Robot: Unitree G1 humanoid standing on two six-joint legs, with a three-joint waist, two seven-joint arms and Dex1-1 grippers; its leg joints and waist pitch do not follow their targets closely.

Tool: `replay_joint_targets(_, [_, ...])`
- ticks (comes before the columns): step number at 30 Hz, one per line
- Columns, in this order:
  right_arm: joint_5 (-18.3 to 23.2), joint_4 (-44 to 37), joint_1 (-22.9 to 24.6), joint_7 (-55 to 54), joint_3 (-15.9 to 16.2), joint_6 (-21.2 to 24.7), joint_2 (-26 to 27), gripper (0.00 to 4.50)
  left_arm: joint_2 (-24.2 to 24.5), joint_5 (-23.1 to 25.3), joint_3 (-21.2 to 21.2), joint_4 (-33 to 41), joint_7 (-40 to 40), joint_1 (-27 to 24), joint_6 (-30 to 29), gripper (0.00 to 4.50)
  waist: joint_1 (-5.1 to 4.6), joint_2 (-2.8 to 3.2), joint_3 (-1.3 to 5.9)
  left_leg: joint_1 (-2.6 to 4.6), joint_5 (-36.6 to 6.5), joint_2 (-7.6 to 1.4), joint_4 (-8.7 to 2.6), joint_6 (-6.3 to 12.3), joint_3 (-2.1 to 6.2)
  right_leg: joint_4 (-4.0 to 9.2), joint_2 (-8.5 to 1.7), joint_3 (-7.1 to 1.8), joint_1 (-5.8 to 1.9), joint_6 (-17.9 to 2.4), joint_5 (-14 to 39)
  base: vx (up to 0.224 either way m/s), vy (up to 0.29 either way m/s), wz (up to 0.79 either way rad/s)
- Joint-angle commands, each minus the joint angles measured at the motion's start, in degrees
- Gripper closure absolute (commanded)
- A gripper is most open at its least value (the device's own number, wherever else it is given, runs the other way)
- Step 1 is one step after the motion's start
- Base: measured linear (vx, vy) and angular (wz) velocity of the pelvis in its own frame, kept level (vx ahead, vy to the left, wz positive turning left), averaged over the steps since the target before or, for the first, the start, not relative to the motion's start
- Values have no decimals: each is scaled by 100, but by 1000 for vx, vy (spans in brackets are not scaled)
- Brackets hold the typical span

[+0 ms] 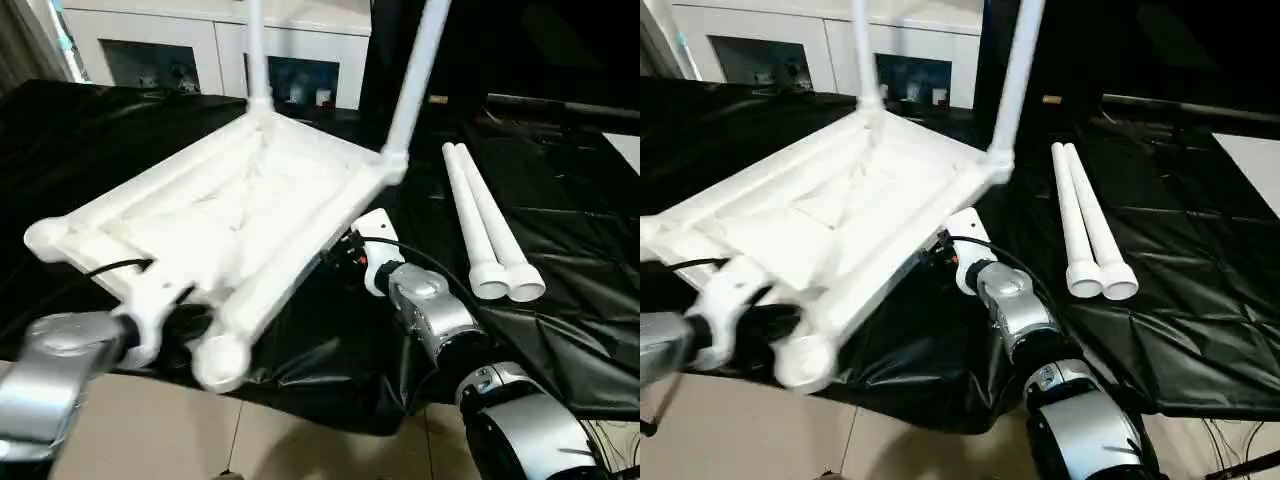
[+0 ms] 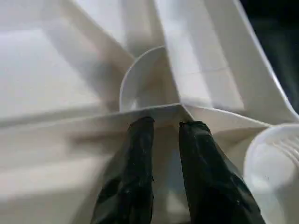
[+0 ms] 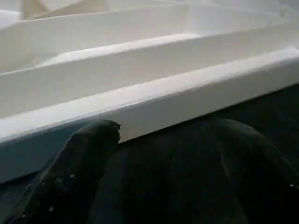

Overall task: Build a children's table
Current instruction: Rotate table base, then pick table leg

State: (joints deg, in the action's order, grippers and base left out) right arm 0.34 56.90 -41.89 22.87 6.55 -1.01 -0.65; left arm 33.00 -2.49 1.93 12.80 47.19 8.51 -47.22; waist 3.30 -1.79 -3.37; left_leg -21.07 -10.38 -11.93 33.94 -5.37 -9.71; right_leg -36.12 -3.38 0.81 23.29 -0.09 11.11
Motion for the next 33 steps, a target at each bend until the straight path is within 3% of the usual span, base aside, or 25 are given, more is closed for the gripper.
replay_joint_targets(1, [-6, -12, -93, 211, 94, -179, 179, 64, -277, -27, 435, -117, -40, 268, 206, 341, -1, 111, 377, 55, -1158, -34, -392, -57, -36, 380, -271, -149, -222, -1169, 735, 0, 0, 0])
replay_joint_targets(3, [3, -26, -65, 250, 93, -187, 190, 64, -443, -27, 531, -232, -79, 417, 234, 341, -9, 85, 381, 38, -1128, -24, -392, -68, -33, 378, -270, -145, -244, -1161, 718, 0, 0, 0])
replay_joint_targets(8, [-65, 20, -40, 251, 115, -260, 208, 64, -1021, 161, 766, -981, -514, 1026, 757, 341, -47, 117, 413, 28, -938, -18, -361, -4, -27, 354, -275, -140, -279, -1250, 355, 0, 0, 0])
replay_joint_targets(10, [-73, 21, -41, 237, 112, -270, 203, 64, -1076, 203, 786, -1106, -583, 1105, 842, 341, -58, 96, 410, 18, -925, -16, -363, 28, -26, 362, -271, -135, -288, -1280, 319, 0, 0, 0])
replay_joint_targets(12, [-73, 39, -67, 200, 71, -292, 172, 64, -1179, 331, 817, -1515, -777, 1317, 1217, 341, -65, 98, 417, 18, -938, -23, -362, 40, -19, 354, -284, -132, -303, -1313, 320, 0, 0, 0])
replay_joint_targets(13, [-60, 75, -111, 151, 14, -310, 122, 64, -1254, 469, 845, -1914, -977, 1541, 1580, 341, -60, 102, 415, 47, -972, -12, -352, 74, -31, 388, -263, -132, -273, -1303, 359, 0, 0, 0])
replay_joint_targets(18, [-64, 53, -145, 103, -69, -343, -12, 64, -1290, 626, 857, -2432, -1211, 1837, 1901, 341, -43, 109, 436, 42, -846, -32, -347, 89, -23, 343, -286, -131, -300, -1379, 139, 0, 0, 0])
replay_joint_targets(21, [-31, -64, -158, 57, -168, -339, -156, 64, -1379, 735, 786, -2840, -1529, 2047, 2399, 341, -28, 102, 436, 38, -813, -30, -344, 110, -27, 339, -286, -129, -306, -1399, 52, 0, 0, 0])
replay_joint_targets(25, [125, -332, -198, -145, -435, -6, -348, 64, -1623, 762, 656, -3359, -2014, 2314, 3063, 341, 35, 103, 446, 50, -706, -36, -329, 146, -29, 329, -274, -129, -314, -1408, -181, 0, 0, 0])
replay_joint_targets(29, [-90, -564, -341, -1025, -572, 765, -614, 64, -1905, 879, 552, -3851, -2718, 2564, 3756, 341, 62, 132, 460, 54, -621, -19, -320, 14, -20, 304, -269, -120, -333, -1351, -302, 0, 0, 0])
replay_joint_targets(32, [-55, -711, -388, -876, -617, 958, -786, 64, -2023, 780, 436, -3907, -2820, 2675, 3984, 341, 53, 127, 466, 29, -626, 0, -302, 8, -24, 305, -263, -125, -359, -1314, -439, 0, 0, 0])
replay_joint_targets(33, [-74, -783, -420, -1005, -691, 1100, -910, 64, -2106, 580, 323, -3704, -2700, 2682, 3999, 341, 66, 152, 479, 31, -563, -1, -290, 26, -21, 288, -273, -127, -362, -1345, -535, 0, 0, 0])
